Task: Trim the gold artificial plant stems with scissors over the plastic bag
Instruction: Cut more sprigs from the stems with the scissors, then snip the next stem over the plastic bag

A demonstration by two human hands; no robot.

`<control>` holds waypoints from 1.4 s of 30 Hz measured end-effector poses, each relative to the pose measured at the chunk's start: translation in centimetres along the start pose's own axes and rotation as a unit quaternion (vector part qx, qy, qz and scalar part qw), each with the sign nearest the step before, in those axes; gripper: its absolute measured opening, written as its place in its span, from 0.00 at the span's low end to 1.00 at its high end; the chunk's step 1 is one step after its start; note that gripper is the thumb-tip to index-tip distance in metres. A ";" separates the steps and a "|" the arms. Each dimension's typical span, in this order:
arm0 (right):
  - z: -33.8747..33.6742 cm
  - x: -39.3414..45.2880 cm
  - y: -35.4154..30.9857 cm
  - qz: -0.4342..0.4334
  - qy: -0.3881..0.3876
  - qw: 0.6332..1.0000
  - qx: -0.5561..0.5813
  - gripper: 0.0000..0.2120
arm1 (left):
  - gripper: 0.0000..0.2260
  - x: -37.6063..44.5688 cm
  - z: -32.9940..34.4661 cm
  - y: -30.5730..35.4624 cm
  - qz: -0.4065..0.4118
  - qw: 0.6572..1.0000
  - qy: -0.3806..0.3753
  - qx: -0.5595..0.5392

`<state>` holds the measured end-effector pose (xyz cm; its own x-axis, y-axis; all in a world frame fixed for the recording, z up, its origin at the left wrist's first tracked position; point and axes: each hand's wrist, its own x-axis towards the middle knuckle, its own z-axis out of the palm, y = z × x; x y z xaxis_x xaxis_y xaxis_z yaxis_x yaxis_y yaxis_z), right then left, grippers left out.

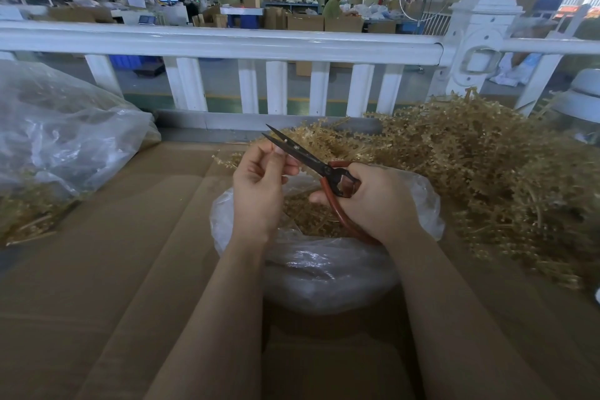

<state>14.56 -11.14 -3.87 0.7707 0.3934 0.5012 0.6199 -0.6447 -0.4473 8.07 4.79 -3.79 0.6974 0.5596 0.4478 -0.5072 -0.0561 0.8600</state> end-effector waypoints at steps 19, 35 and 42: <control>0.3 0.0 -0.1 -0.004 0.016 0.999 0.036 0.31 | 0.07 -0.4 0.3 0.6 0.004 0.999 -0.014 0.031; -0.8 0.2 -0.8 0.101 0.056 0.956 0.271 0.30 | 0.08 0.1 0.4 1.0 -0.141 0.981 0.016 -0.132; -1.6 0.3 -1.0 0.163 0.033 0.918 0.361 0.15 | 0.10 0.4 0.3 1.0 -0.158 0.969 0.006 -0.192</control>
<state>13.90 -11.38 -2.11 0.9368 0.2012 0.2863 0.3119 -0.1092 -0.9438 7.99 4.72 -2.72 0.8438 0.5083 0.1720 -0.4215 0.4295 0.7986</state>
